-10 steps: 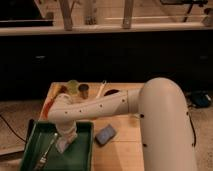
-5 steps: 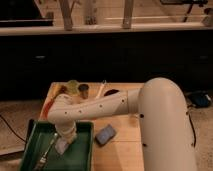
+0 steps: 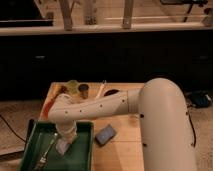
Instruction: Wipe tray with towel
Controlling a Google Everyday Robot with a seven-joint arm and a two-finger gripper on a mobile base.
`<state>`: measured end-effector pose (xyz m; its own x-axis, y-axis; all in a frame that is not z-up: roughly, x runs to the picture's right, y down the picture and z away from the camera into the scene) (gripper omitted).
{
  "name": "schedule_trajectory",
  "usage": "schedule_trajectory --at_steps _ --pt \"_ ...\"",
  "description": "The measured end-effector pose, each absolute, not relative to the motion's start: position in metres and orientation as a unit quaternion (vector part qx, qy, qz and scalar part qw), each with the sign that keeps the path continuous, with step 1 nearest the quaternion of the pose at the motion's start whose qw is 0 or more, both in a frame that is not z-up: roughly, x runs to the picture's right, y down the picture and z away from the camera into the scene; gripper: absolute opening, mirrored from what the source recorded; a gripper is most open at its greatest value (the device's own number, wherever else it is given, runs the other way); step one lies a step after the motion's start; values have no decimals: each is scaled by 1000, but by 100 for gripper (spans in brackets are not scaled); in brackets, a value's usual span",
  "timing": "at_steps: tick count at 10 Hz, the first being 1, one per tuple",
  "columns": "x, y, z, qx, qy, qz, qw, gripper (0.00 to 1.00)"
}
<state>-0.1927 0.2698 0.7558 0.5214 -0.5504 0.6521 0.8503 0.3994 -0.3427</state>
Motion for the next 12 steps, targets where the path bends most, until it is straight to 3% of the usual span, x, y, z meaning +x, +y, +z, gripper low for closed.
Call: schedule_trajectory --at_steps 12 --pt "-192 268 757 -337 -252 -482 769 2"
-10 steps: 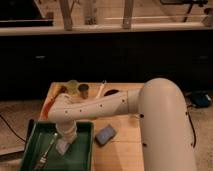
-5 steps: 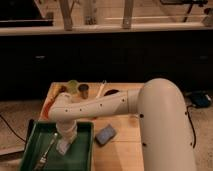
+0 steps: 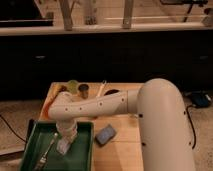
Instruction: Wipe tray with towel
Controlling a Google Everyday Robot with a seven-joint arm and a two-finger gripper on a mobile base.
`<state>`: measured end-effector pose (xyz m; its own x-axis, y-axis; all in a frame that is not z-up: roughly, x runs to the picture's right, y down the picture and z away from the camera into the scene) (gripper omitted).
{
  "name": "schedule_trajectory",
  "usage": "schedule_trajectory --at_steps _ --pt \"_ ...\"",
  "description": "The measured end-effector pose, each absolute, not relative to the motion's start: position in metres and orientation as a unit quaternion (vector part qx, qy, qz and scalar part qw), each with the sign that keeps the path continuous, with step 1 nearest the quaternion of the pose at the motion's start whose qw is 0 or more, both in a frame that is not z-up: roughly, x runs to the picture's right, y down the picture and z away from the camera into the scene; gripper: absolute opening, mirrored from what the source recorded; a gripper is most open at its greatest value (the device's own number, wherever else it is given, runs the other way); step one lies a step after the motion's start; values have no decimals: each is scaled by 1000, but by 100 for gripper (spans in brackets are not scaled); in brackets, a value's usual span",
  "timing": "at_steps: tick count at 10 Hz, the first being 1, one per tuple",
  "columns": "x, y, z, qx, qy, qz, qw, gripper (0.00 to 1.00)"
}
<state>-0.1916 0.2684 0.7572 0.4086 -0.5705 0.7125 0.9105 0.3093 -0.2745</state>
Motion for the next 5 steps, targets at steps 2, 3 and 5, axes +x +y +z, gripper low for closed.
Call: schedule_trajectory --at_steps 2,3,5 --pt "-192 267 758 -338 -256 -487 764 2" --pt "-193 267 758 -338 -258 -491 760 2" --pt "-192 265 759 -338 -260 -495 757 2"
